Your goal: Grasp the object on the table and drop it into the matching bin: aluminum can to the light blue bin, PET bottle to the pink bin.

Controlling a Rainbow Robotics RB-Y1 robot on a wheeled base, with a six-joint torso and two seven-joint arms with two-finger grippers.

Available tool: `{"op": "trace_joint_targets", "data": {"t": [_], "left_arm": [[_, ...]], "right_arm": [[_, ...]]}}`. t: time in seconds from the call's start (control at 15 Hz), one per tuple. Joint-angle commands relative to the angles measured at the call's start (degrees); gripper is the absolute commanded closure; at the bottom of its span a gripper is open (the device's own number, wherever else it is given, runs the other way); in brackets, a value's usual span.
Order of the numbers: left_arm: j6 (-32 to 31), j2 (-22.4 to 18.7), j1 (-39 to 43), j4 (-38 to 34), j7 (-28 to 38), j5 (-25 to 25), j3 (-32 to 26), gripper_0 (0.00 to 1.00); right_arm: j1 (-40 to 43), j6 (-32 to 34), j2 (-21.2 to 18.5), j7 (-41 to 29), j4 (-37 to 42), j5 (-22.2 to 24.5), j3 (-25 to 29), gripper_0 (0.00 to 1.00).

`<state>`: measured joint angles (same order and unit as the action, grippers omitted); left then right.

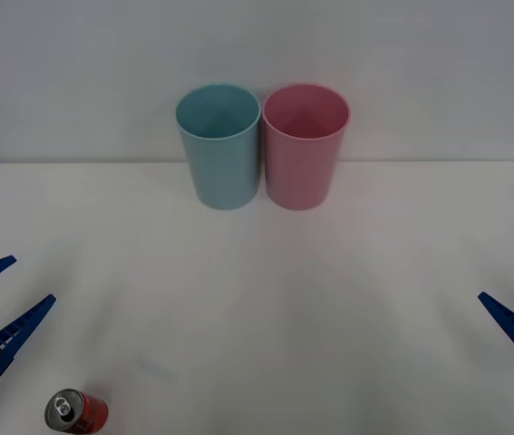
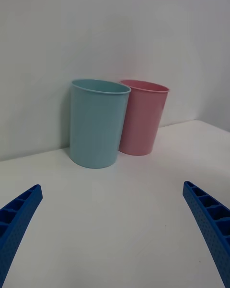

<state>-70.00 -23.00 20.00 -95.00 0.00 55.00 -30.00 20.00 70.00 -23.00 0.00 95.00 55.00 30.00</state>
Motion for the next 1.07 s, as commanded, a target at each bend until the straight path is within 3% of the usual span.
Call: {"op": "trace_joint_targets", "data": {"t": [0.07, 0.2, 0.53, 1.07], "left_arm": [[0.0, 0.0, 0.0, 0.0, 0.0, 0.0, 0.0, 0.00], [0.1, 0.4, -0.3, 1.9, 0.1, -0.3, 0.0, 0.00], [0.1, -4.6, -0.4, 3.0, 0.5, -2.1, 0.9, 0.00], [-8.9, -12.5, -1.5, 16.1, -2.5, -4.1, -0.8, 0.00]], "right_arm": [[0.0, 0.0, 0.0, 0.0, 0.0, 0.0, 0.0, 0.00], [0.0, 0.0, 0.0, 0.0, 0.0, 0.0, 0.0, 0.00], [0.0, 0.0, 0.0, 0.0, 0.0, 0.0, 0.0, 0.00], [0.0, 0.0, 0.0, 0.0, 0.0, 0.0, 0.0, 0.00]]}}
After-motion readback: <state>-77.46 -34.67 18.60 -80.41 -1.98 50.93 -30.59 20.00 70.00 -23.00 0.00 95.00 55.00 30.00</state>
